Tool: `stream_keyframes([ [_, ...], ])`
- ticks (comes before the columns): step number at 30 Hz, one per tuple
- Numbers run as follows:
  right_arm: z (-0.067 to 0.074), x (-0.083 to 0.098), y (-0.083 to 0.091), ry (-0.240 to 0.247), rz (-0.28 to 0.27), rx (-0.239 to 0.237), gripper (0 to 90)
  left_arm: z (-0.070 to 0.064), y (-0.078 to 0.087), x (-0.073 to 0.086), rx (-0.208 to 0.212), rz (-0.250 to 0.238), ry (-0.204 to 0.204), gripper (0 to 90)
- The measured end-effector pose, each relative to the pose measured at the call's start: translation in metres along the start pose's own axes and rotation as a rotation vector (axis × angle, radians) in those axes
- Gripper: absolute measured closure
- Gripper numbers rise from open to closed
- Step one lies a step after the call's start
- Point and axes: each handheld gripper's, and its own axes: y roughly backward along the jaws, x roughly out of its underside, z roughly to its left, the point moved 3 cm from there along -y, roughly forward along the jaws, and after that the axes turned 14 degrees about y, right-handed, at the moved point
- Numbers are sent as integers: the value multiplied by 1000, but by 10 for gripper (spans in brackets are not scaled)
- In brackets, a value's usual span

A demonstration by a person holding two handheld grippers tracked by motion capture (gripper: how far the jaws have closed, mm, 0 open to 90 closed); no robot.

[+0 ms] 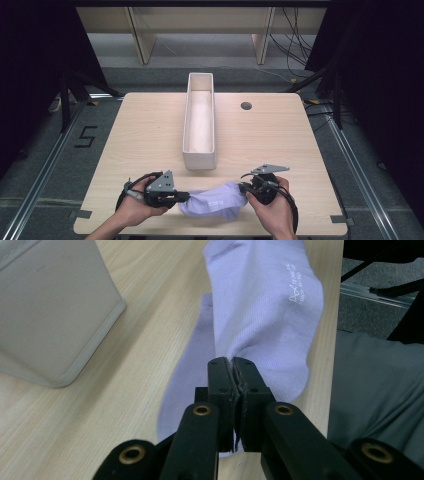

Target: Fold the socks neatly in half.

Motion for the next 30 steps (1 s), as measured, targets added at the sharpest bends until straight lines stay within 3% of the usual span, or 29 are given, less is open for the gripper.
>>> stream_keyframes([
  [1, 0, 0, 0, 0, 0, 0, 856, 0, 0, 0, 0, 0, 0, 870],
  [2, 5, 0, -1, -37, -6, -4, 856, 2, 1, 1, -12, 7, -8, 870],
  [4, 6, 2, -1, -5, 6, 15, 856, 3, 1, 3, -9, 8, 1, 870],
  [5, 9, 3, -2, -23, 6, -12, 856, 4, 0, 4, -8, 3, 6, 870],
  [7, 11, 3, -2, -23, -1, 5, 856, 6, 1, 5, -9, 13, 2, 870],
  [9, 11, 4, -2, -7, 3, -17, 856, 8, 1, 6, -8, 19, -1, 870],
  [11, 13, 5, -1, -30, 23, -3, 857, 9, 1, 6, -12, 22, -3, 870],
  [14, 14, 6, -2, -8, 5, 19, 857, 13, 0, 7, -25, 27, 0, 870],
  [18, 18, 7, -4, -8, 18, -7, 858, 17, -1, 8, -25, 28, 12, 870],
  [19, 18, 8, -5, 13, 25, -3, 858, 18, -1, 8, -29, 33, 8, 870],
  [21, 22, 10, -6, -15, 32, -2, 858, 19, -1, 9, -26, 40, 7, 870],
  [24, 23, 12, -8, -2, 31, 0, 858, 22, -2, 11, -29, 48, 14, 869],
  [27, 27, 14, -8, -25, 47, 5, 858, 23, -5, 12, -32, 48, 24, 869],
  [28, 25, 14, -11, 19, 38, -6, 858, 24, -5, 12, -36, 58, 14, 869],
  [30, 25, 15, -13, 16, 34, 19, 858, 24, -7, 12, -45, 54, 17, 869],
])
